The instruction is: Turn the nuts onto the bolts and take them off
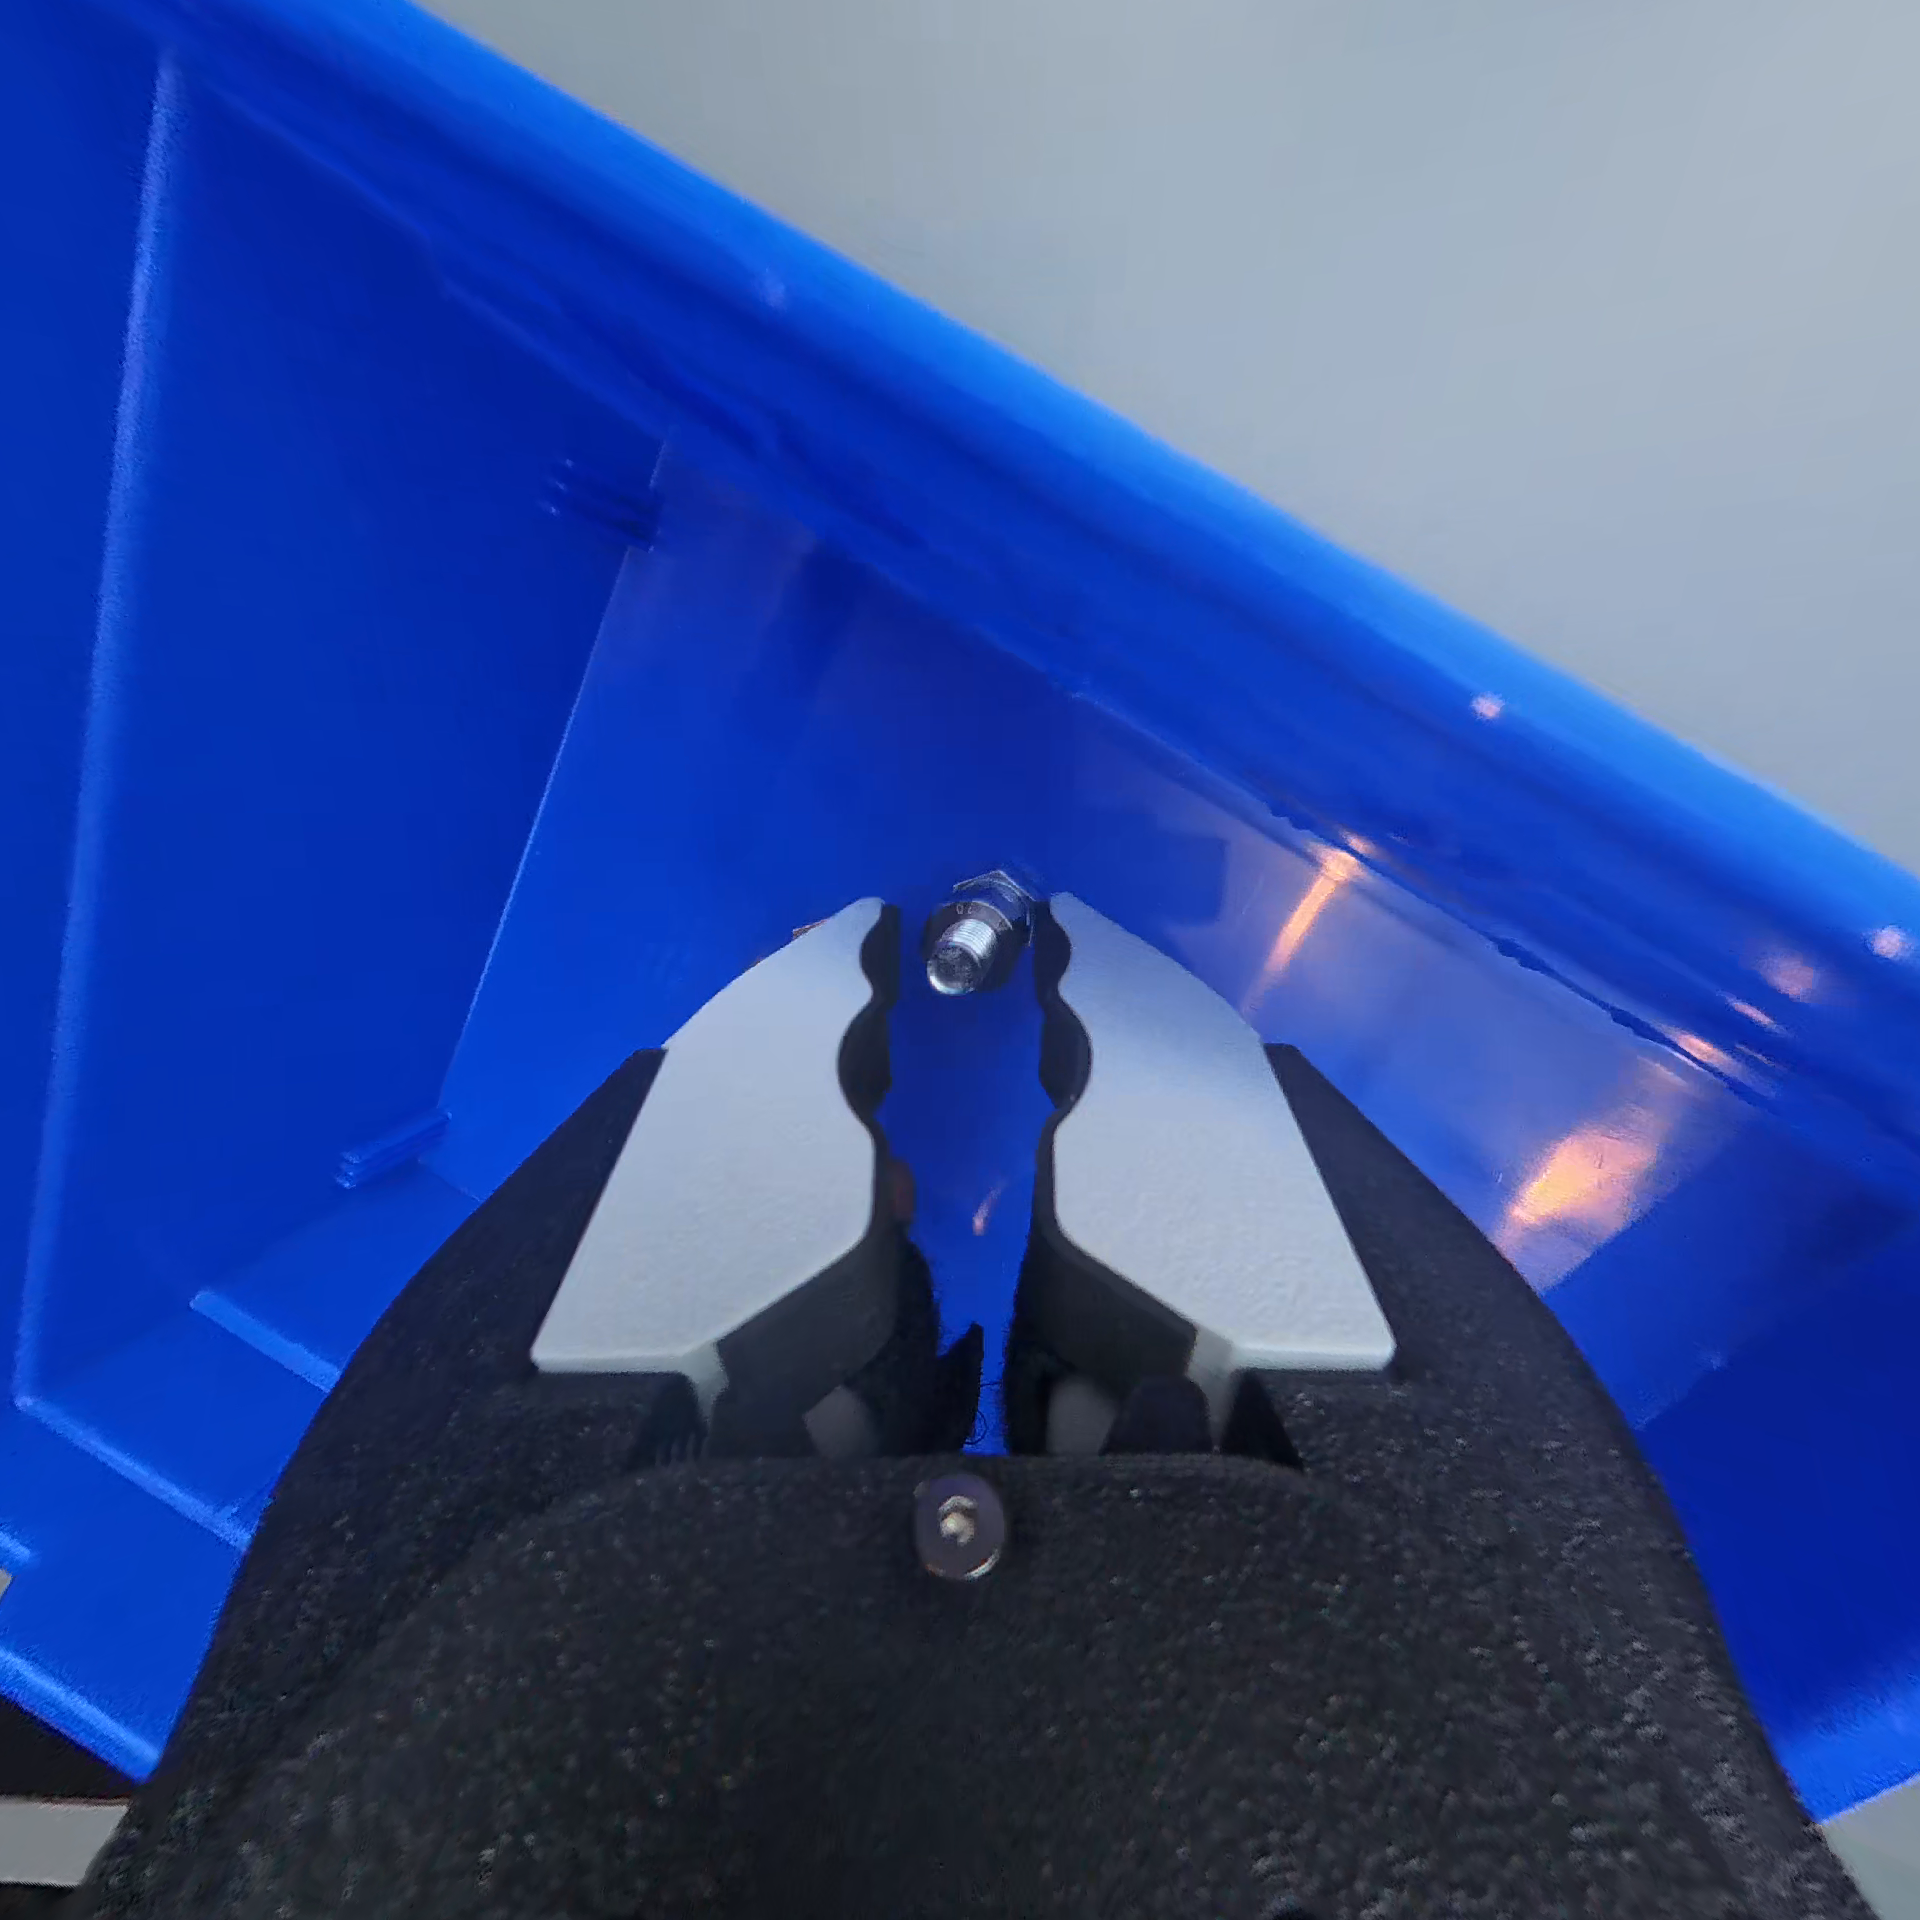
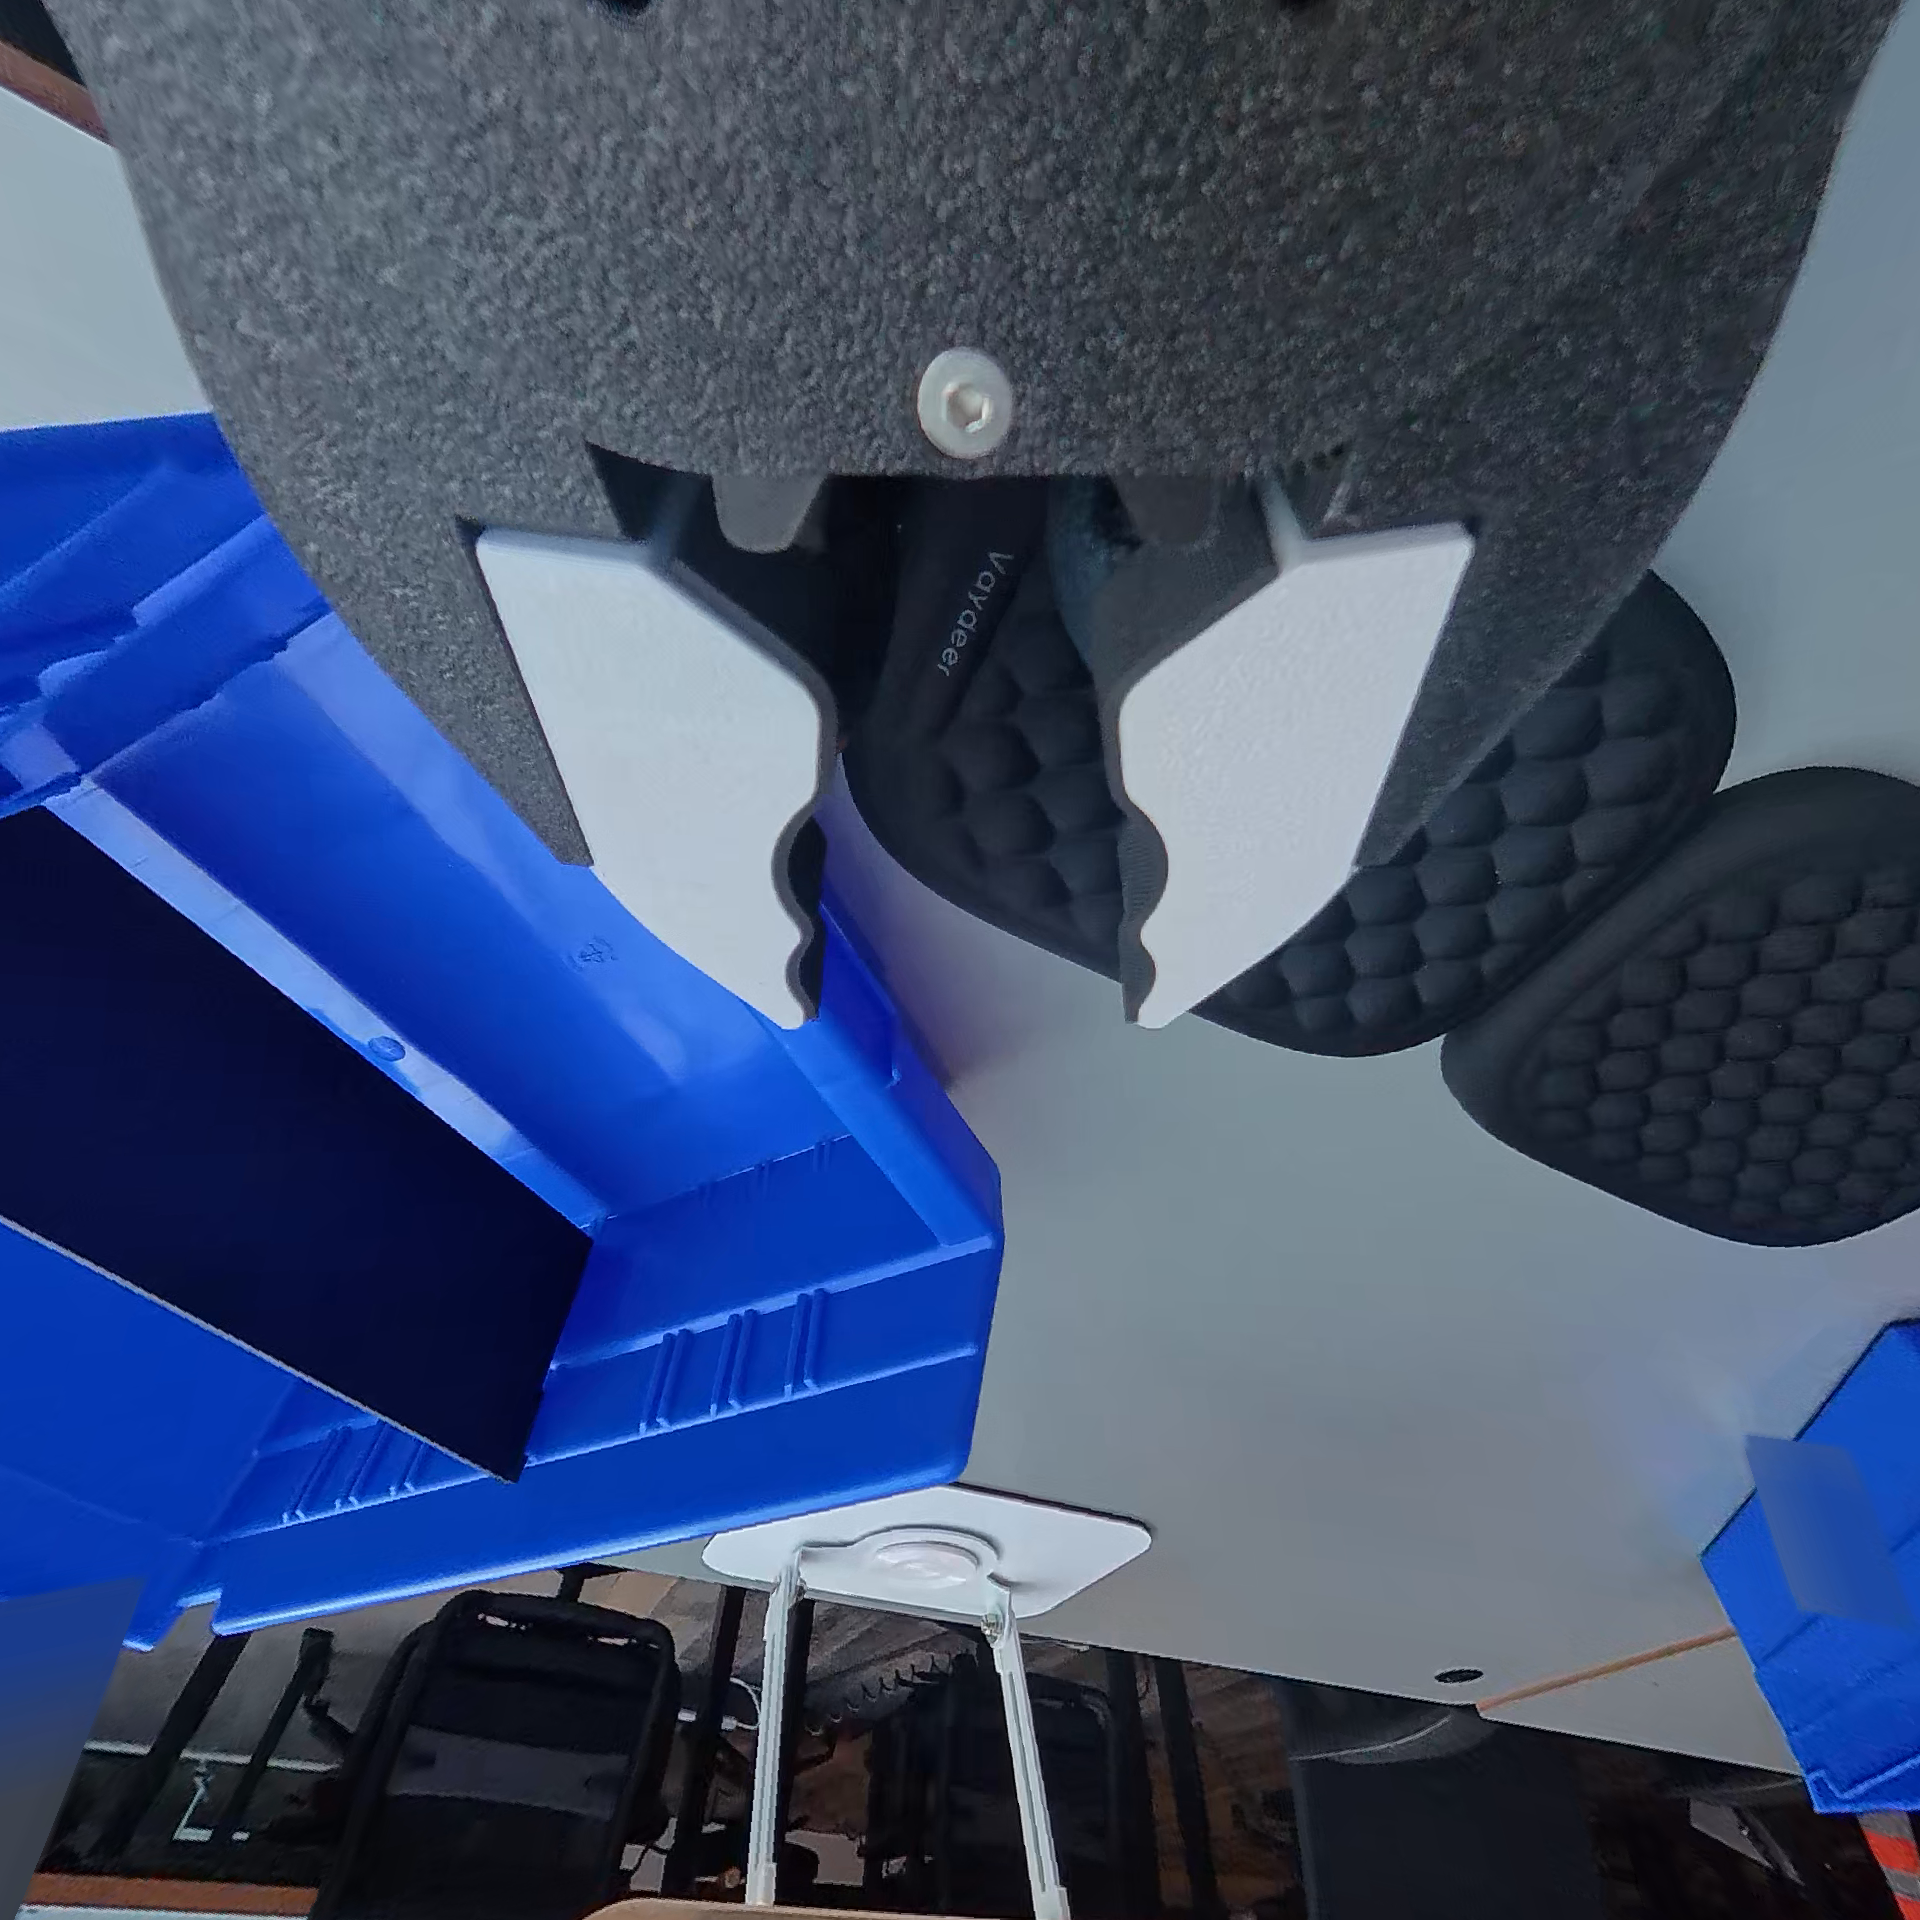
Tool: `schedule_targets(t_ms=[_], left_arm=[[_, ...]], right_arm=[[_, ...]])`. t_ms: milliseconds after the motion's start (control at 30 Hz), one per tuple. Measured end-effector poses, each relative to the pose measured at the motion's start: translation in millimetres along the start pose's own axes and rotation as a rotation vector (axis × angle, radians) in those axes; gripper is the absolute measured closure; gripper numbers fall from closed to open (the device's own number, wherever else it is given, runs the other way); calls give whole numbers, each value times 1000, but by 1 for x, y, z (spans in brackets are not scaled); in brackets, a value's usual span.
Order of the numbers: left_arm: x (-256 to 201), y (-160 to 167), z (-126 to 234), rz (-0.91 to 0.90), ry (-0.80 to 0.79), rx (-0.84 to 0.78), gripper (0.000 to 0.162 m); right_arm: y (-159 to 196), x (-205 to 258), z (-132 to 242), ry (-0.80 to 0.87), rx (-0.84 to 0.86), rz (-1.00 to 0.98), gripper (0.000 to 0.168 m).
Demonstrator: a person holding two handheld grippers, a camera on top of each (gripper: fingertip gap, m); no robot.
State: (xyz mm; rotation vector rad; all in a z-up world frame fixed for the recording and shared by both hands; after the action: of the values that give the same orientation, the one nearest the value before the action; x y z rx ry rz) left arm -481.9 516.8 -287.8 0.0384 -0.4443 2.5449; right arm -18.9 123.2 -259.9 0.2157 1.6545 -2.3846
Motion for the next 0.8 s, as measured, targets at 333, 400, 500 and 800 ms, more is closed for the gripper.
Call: schedule_targets(t_ms=[333,400,500,800], left_arm=[[-4,-7,42,-36,-33,-71,143],[-10,-13,68,-62,-56,-132,143],[-29,-23,114,-122,-48,-235,143],[-183,-37,188,-545,248,-394,143]], right_arm=[[-2,15,-8,-63,-66,-8,115],[-4,22,-10,-93,-102,-9,115],[-5,26,-11,-95,-109,26,116],[-1,28,-13,-106,-80,29,118]])
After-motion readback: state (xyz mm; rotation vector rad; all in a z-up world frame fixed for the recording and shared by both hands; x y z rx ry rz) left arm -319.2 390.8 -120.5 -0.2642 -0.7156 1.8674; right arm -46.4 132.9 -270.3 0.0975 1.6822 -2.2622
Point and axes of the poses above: each gripper's, where its closed fingertips meet, z back along the fingers, y out of its underside, x = y × z across the jaws, the point moved 5 cm from there along z, back along the fingers, and after that the axes turned 15 degrees about z, right-handed, at the moved point
